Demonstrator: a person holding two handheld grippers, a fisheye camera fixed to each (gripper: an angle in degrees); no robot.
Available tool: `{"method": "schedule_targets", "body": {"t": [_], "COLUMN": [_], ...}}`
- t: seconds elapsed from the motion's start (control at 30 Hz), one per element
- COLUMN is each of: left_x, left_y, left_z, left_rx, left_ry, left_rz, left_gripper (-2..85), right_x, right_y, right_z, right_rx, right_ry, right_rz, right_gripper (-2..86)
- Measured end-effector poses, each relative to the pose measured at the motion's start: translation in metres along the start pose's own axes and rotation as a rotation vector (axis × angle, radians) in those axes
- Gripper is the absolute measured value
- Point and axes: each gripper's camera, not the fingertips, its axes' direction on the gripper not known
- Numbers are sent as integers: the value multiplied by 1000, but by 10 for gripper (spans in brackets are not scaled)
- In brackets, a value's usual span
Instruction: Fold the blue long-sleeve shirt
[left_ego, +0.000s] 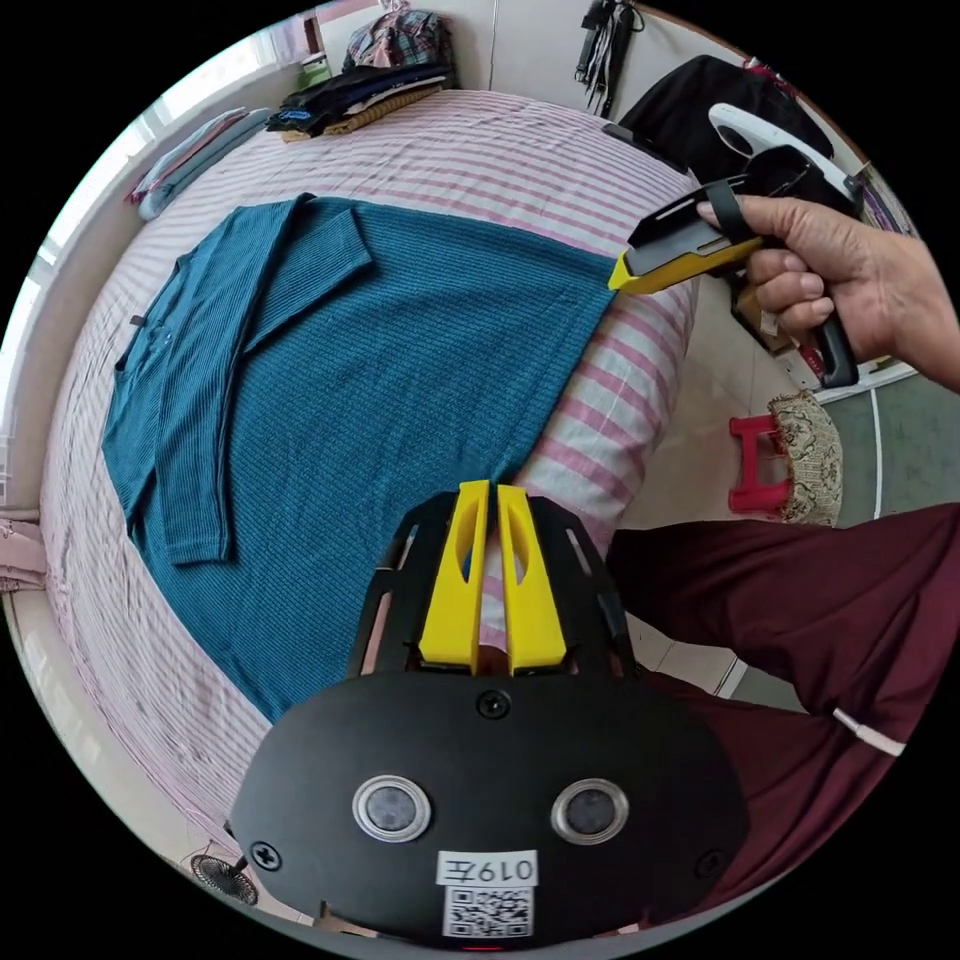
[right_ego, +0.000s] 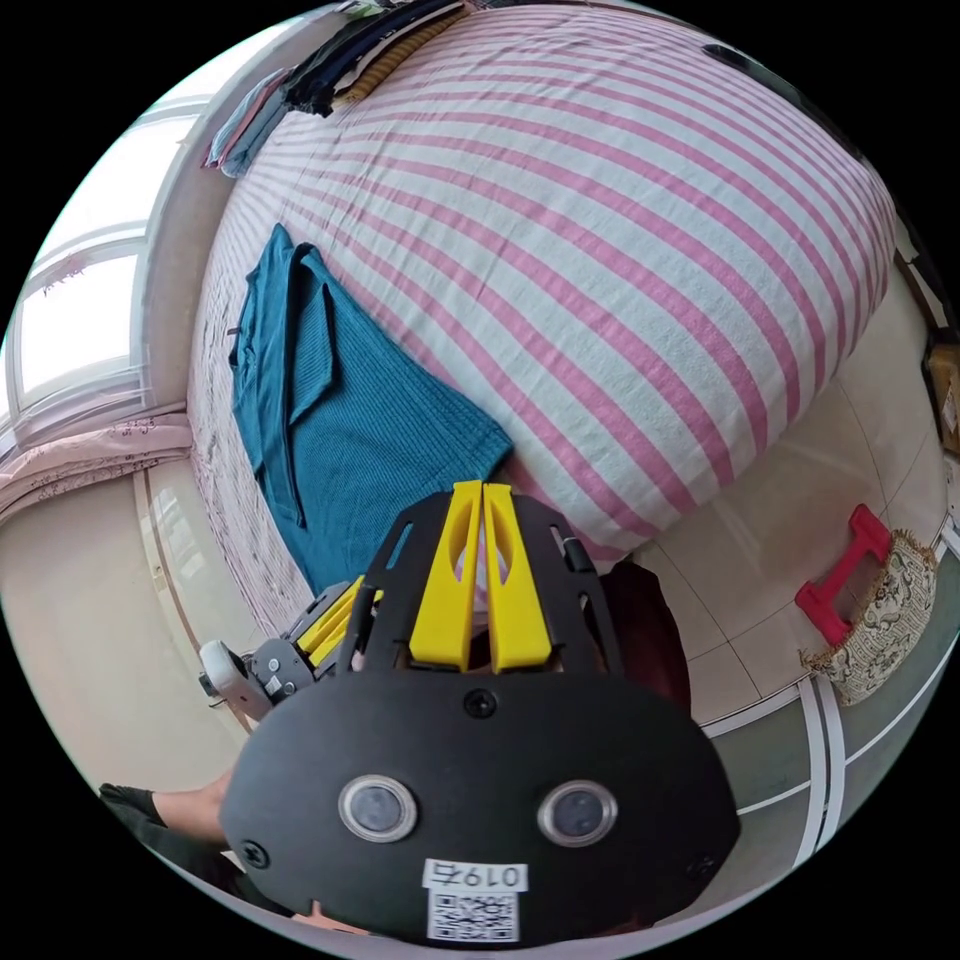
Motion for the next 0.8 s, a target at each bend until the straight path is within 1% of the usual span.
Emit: {"method": "schedule_targets", "body": {"t": [0.17,0.4,0.57,0.7,0.73,0.8], "left_x": [-1,-7,-14,-20,-20,-23], "left_y": [1,-3,1,7,8,12], "left_z": [-2,7,7,4,4,2], "left_rx": [5,-45,-50,-52,-53,-53], "left_ry": [60,143,181,201,202,206], "left_rz": [-33,-72,-108,-123,-123,-122], "left_gripper": [5,6,6,5,5,5], "right_x": [-3,-13,-1,4,-3,-30], "right_y": [-10,-31,-42,-45,-46,-52], "right_z": [-5,5,-3,-23,-33,-45], "right_rx": [-10,-36,-37,-23,1,21], "right_ry": [7,13,-157,-155,-123,-47], "right_rz": [8,64,190,208,175,38], "right_gripper": [-10,-6,36,24,8,-4]}}
